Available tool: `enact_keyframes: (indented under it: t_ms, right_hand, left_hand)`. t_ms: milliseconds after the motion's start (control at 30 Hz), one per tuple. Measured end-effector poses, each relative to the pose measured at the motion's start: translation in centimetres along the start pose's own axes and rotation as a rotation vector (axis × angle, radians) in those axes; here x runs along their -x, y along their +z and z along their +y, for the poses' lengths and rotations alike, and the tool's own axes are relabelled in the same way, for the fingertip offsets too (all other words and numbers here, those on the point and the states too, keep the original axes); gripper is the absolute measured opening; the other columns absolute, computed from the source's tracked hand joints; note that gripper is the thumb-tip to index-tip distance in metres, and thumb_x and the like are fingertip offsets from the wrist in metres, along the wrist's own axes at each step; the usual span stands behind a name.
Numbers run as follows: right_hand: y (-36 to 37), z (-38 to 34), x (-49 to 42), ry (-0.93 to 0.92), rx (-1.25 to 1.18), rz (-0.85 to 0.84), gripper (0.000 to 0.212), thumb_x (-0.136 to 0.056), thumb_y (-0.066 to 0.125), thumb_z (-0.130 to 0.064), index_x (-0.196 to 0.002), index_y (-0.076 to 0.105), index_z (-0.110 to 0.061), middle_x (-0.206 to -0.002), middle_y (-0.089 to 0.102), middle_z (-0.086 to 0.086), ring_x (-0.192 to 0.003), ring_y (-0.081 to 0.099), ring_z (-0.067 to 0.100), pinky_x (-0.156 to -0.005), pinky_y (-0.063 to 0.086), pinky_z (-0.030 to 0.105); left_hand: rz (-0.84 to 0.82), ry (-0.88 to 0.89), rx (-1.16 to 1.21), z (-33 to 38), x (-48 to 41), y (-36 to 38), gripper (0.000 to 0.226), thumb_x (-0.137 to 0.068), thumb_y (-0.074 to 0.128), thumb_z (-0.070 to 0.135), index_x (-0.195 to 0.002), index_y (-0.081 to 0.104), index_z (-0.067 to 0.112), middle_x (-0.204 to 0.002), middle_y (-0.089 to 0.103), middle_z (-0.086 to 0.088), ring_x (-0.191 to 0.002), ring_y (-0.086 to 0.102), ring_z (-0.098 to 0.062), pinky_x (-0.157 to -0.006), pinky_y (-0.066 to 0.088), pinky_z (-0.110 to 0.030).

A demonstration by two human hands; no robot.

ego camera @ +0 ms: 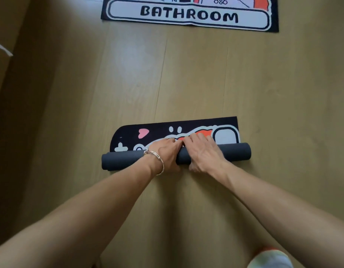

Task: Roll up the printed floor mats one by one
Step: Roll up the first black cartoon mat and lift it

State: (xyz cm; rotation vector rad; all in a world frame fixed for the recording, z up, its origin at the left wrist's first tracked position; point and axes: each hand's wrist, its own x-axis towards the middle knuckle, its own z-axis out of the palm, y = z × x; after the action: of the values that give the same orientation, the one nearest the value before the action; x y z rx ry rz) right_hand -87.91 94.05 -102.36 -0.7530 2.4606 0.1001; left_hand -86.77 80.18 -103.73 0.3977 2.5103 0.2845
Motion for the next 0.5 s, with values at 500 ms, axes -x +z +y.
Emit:
enact_keyframes:
  t_ms: [500]
  right_hand:
    - [-0.5, 0.3, -0.4, 0.063, -0.072, -0.075, 0.046, -0.075, 0.069, -0.027, -0.112, 0.043, -0.015, -0.112, 0.049, 0.006, -0.103, 0.048, 0.023, -0.081, 0.037, 0.033]
  left_hand:
    - [0.058, 0.030, -0.231, -0.2, 0.6, 0.2, 0.051, -0.084, 0.055, 0.042, -0.128, 0.040, 0.020, -0.120, 0.049, -0.003, -0.108, 0.049, -0.023, -0.082, 0.035, -0.033]
